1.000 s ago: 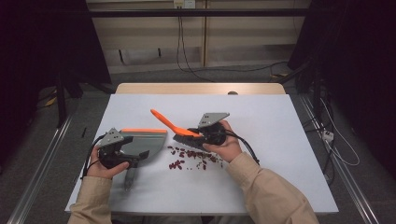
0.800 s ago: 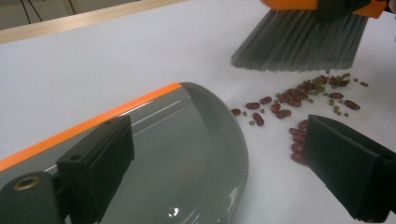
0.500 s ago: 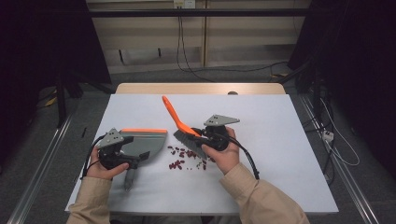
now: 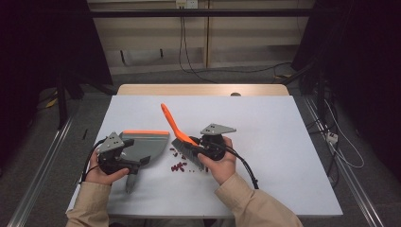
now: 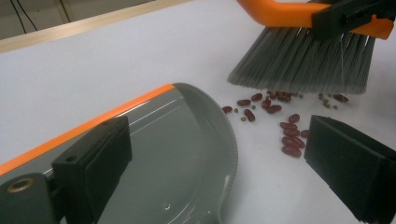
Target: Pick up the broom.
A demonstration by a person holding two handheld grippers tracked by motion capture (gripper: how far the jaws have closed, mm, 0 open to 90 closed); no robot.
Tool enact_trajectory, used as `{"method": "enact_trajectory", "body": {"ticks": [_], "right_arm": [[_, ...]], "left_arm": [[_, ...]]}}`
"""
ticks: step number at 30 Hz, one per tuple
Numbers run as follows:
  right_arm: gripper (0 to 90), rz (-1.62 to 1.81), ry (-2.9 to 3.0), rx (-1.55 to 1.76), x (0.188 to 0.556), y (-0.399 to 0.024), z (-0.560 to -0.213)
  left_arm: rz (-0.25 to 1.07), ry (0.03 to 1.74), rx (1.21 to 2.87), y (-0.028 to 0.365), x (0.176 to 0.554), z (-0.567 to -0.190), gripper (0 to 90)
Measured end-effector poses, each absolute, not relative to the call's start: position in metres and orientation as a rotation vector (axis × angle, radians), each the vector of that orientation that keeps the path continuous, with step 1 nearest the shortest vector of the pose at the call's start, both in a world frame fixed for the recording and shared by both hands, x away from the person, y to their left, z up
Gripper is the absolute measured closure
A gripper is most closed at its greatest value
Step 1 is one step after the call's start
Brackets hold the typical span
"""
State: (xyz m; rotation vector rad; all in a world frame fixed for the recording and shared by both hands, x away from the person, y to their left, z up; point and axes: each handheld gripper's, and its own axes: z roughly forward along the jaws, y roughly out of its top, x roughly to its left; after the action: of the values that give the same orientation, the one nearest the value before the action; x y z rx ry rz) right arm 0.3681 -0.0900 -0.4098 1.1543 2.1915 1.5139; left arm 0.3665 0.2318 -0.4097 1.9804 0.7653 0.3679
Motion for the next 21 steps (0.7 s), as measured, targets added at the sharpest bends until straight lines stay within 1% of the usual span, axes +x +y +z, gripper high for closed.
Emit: {"method": "enact_trajectory", "body": {"ticks": [6, 21], "right_arm": [[71.3, 1.537, 2.210, 1.173, 0.363, -0.086, -0.418], [71.3, 1.579, 2.264, 1.169, 0.356, -0.065, -0.423]], "left_arm": [[0.373, 0.757, 1.978, 0.231, 0.366, -0.409, 7.5], [0.382, 0.755, 1.980, 0.232, 0.366, -0.409, 7.5]]}}
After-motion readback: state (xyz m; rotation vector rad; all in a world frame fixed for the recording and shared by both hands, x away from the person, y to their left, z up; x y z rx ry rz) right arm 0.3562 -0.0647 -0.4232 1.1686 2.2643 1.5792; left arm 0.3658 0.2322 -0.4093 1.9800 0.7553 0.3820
